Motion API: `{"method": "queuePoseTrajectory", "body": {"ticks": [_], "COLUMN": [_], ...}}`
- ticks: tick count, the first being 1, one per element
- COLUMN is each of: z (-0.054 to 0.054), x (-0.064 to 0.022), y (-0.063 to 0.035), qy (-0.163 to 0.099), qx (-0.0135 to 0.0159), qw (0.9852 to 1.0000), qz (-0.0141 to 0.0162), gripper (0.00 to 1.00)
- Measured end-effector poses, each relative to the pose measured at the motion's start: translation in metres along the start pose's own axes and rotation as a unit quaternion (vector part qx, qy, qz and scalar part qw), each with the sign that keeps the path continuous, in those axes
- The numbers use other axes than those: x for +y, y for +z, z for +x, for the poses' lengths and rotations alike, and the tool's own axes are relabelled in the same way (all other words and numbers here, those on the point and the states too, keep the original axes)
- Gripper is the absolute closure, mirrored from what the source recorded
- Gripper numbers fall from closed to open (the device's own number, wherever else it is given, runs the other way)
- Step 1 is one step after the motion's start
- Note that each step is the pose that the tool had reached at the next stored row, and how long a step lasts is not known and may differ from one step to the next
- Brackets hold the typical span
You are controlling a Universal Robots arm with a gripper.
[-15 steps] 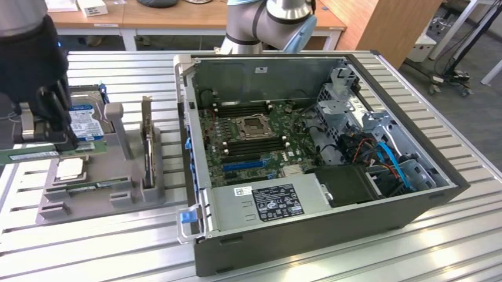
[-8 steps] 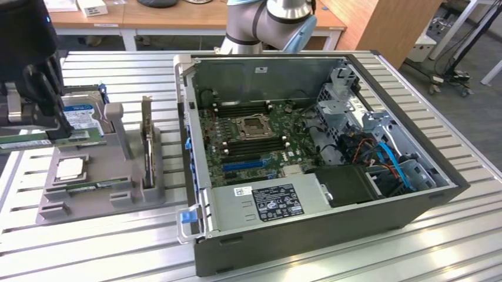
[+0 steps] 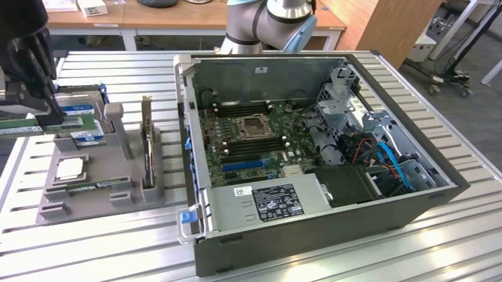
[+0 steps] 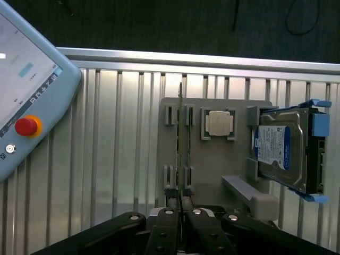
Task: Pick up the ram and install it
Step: 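Pick up the ram and move it above insertion slot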
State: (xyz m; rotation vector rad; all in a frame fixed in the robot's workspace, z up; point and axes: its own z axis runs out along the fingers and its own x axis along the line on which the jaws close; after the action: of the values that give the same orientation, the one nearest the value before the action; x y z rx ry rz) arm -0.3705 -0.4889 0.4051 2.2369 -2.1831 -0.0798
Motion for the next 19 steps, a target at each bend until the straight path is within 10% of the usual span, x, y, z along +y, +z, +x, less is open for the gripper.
{"method": "queuePoseTrajectory", "body": {"ticks": [9, 19], "z": [-0.001, 0.0], "x": [0.0011, -0.0041], "y": [-0.0233, -0.0244], "qy": [0.0, 0.0], "qx": [0.0, 0.0], "qw": [1.0, 1.0], "qz": [0.0, 0.0001], "gripper": [0.88, 0.88]}}
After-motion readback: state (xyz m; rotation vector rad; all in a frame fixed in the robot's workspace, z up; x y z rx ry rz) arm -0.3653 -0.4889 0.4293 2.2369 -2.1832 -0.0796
